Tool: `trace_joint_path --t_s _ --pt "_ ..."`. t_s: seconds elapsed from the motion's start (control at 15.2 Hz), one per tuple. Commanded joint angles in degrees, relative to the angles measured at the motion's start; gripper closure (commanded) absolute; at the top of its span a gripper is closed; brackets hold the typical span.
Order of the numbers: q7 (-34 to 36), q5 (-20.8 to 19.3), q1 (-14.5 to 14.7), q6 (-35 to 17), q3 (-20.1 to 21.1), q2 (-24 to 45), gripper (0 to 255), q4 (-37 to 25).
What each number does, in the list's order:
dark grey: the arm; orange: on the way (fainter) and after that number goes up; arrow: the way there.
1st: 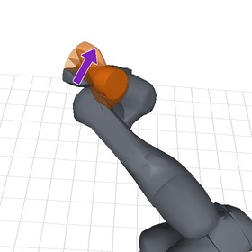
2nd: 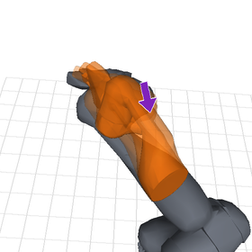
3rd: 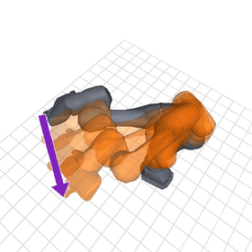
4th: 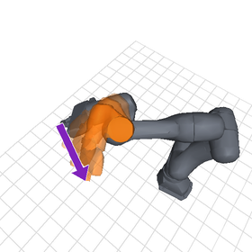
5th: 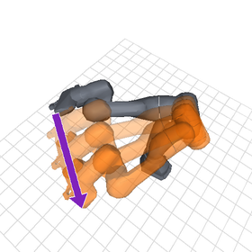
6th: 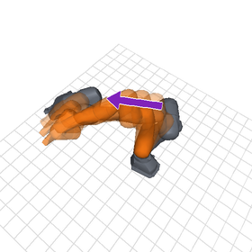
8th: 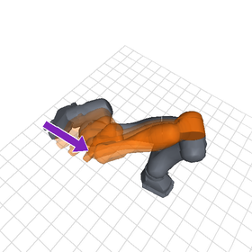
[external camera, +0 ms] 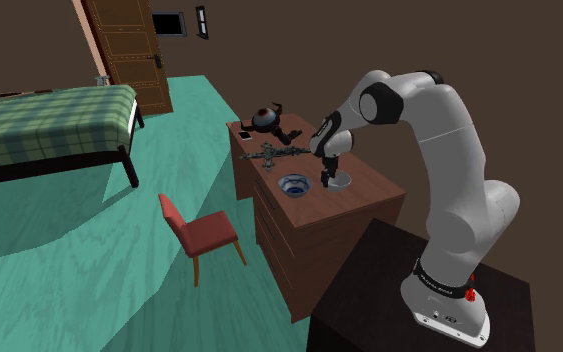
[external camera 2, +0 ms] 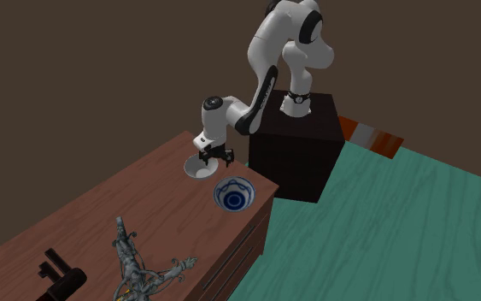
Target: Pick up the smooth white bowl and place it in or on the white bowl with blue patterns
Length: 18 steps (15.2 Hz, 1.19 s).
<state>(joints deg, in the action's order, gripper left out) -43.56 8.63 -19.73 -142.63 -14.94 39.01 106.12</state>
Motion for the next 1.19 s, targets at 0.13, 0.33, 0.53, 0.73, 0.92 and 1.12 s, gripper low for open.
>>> trace_joint_path --t_s 0.13,0.33,0.53,0.73,0.92,1.12 --pt "0.0 0.0 0.0 0.0 0.0 0.0 0 0.0" --pt "0.0 0.0 0.0 0.0 0.0 0.0 255 0.0" --pt "0.0 0.0 0.0 0.0 0.0 0.0 255 0.0" --pt "0.0 0.0 0.0 0.0 0.0 0.0 255 0.0" --pt "0.1 -0.1 0.1 0.4 -0.1 -0.6 255 0.1" --pt "0.2 -0.6 0.5 1.9 -0.6 -2.4 255 0.5"
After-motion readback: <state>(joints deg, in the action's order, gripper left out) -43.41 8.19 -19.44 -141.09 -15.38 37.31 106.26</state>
